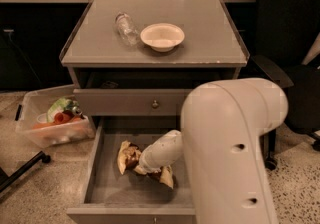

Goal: Pick brown chip bag from middle drawer and place on counter

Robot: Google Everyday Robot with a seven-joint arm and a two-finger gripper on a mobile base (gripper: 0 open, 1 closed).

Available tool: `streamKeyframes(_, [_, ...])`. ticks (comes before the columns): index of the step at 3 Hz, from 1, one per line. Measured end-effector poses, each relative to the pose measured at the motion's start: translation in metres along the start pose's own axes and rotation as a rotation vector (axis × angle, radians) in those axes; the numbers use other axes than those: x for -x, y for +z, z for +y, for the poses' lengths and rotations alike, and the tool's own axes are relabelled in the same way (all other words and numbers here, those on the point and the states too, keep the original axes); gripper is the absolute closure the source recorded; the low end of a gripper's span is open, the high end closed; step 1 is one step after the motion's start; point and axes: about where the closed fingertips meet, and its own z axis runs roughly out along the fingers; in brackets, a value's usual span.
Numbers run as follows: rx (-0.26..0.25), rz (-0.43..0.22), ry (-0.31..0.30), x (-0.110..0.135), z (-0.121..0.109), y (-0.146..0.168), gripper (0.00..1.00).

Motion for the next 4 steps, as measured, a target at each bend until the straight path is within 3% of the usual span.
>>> streamKeyframes(1, [-0.02,-0.088,-0.064,-0.002,0.008,-0.052,1.0])
streamKeyframes(3, [-0.015,-0.191,-0.239,0.012,0.048,-0.134,1.0])
streamKeyframes(4, [0.016,-0.279,-0.215,0.045,0.04,-0.176,1.0])
